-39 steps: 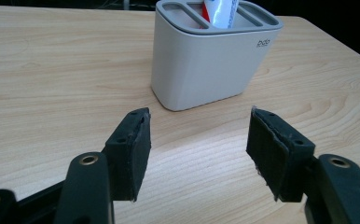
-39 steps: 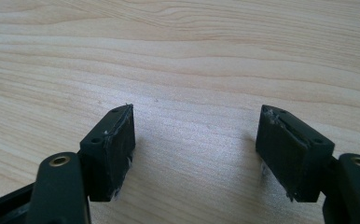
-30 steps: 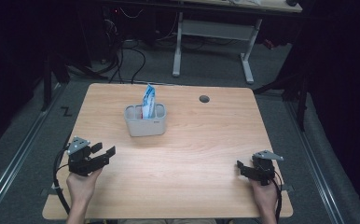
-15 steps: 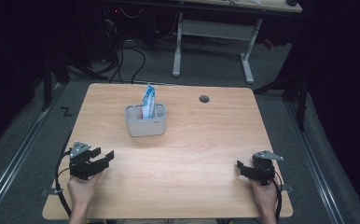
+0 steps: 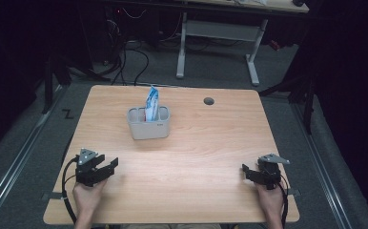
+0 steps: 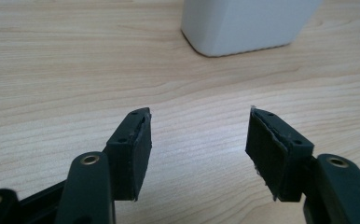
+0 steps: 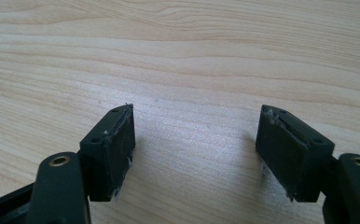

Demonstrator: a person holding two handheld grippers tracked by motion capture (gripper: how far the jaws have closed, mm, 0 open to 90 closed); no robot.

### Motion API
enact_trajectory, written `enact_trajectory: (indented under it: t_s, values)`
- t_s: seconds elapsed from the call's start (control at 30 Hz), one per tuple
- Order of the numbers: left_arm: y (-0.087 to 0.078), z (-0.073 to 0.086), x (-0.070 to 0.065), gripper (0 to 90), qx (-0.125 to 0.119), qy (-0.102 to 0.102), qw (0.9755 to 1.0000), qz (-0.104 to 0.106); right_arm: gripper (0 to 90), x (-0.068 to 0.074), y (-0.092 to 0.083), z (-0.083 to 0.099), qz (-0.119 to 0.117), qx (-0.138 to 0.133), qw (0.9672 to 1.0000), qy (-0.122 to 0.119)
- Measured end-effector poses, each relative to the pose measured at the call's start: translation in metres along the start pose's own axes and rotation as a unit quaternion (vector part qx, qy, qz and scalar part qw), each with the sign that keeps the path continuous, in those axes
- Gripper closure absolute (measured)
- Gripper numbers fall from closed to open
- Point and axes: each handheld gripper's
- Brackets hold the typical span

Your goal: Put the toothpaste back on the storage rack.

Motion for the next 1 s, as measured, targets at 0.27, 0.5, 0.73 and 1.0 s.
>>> enact_trajectory:
  t_s: [0.27, 0.5, 0.73, 1.0]
  values:
    - [0.009, 0.006, -0.005, 40.7, 0.009, 0.007, 0.9999, -0.011, 28.3, 0.000, 0.000, 0.000, 0.000, 0.000, 1.0000, 0.000]
    - [0.017, 0.010, -0.009, 40.4, 0.019, 0.022, 0.9993, -0.025, 28.4, 0.000, 0.000, 0.000, 0.000, 0.000, 1.0000, -0.001]
    - [0.029, 0.017, -0.016, 39.4, 0.043, 0.052, 0.9968, -0.043, 28.3, 0.000, 0.000, 0.000, 0.001, 0.000, 1.0000, -0.001]
    - [0.029, 0.017, -0.017, 34.8, 0.046, 0.052, 0.9969, -0.039, 28.4, 0.001, 0.000, 0.000, 0.001, -0.001, 1.0000, 0.001]
Point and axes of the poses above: each handheld gripper's, and its own axes: y roughly forward along the jaws, z roughly out of its underside, x roughly to its left, and after that the axes turned 2 degrees about -y, right-handed
